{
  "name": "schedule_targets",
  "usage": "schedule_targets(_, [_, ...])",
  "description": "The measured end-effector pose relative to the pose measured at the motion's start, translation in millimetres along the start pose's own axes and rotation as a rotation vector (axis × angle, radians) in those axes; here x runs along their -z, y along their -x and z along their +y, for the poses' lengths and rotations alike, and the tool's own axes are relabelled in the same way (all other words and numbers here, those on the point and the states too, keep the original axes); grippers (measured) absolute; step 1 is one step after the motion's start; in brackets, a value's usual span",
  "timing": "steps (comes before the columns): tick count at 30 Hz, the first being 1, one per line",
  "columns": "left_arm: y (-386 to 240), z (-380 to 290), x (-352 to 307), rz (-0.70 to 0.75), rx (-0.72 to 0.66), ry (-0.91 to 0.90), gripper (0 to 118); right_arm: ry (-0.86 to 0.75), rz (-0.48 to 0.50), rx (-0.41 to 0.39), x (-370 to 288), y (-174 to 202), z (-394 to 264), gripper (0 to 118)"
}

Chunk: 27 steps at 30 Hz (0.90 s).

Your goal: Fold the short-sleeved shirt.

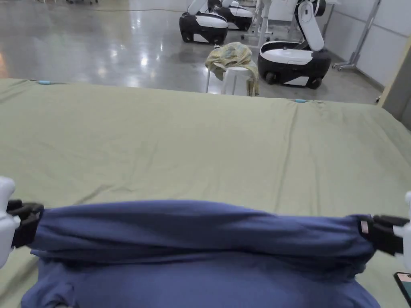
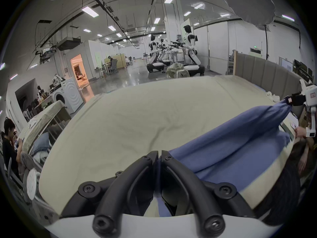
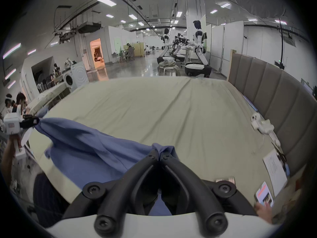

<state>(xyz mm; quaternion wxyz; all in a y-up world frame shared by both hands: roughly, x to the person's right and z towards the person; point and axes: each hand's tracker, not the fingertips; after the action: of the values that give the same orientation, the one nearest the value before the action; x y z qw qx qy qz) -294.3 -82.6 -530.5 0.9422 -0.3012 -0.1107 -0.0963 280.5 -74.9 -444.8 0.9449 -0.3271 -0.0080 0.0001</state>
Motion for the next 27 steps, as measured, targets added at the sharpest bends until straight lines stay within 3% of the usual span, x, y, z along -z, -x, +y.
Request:
schedule_targets(5, [-1.7,-72.3,11.4,-0.017,-0.082,0.137,7,0.127,-0.035,0.105,13.3,6.9,-91.6,2])
schedule_targets(6, [-3.0,-75.7,14.4,-0.003,-0.090,0.140,20,0.130,-0.036,0.137,16.4,6.9,-99.6,2])
schedule_targets(7, [-5.0,-79.3,17.4,0.006,-0.086,0.124,54,0.111,-0.037,0.159,22.8,0.4,-104.0,17])
schedule_targets(8, [-5.4,-79.2,17.8,0.014,-0.085,0.102,79,0.087,-0.035,0.171,21.8,0.8,-104.1,37])
schedule_targets(9, [-5.5,-75.5,15.2,0.053,-0.075,0.056,94,0.053,-0.046,0.176,17.3,3.0,-100.5,58])
schedule_targets(10, [-8.5,-66.9,8.9,0.113,-0.062,0.034,96,0.012,-0.051,0.171,8.9,6.9,-93.2,83])
schedule_targets(11, [-9.7,-59.7,0.3,0.122,-0.062,-0.021,96,-0.041,-0.054,0.156,-0.4,11.1,-83.5,96])
schedule_targets(13, [-15.1,-43.3,-23.4,0.065,-0.099,-0.179,96,-0.182,-0.026,0.127,-19.3,25.7,-66.8,110])
schedule_targets(14, [-28.4,-34.2,-32.1,0.056,-0.114,-0.217,96,-0.253,0.001,0.112,-26.5,35.8,-59.1,110])
schedule_targets(17, [-50.6,-15.1,-47.0,0.028,-0.125,-0.343,95,-0.386,0.036,0.055,-36.7,69.5,-42.6,109])
schedule_targets(18, [-63.9,-12.9,-47.6,0.031,-0.121,-0.382,93,-0.430,0.045,0.040,-37.7,81.2,-39.5,102])
schedule_targets(19, [-71.5,-11.2,-48.2,0.047,-0.122,-0.406,77,-0.450,0.045,0.029,-34.0,91.4,-38.9,69])
schedule_targets(20, [-76.4,-10.5,-48.1,0.063,-0.121,-0.423,38,-0.455,0.027,0.023,-32.1,99.6,-38.6,33])
schedule_targets(21, [-80.8,-10.9,-46.7,0.087,-0.122,-0.412,4,-0.444,0.024,0.021,-29.5,107.8,-38.6,6])
schedule_targets(27, [-64.2,-25.6,-33.7,0.047,-0.142,-0.342,4,-0.406,0.035,0.033,-19.8,121.3,-41.6,6])
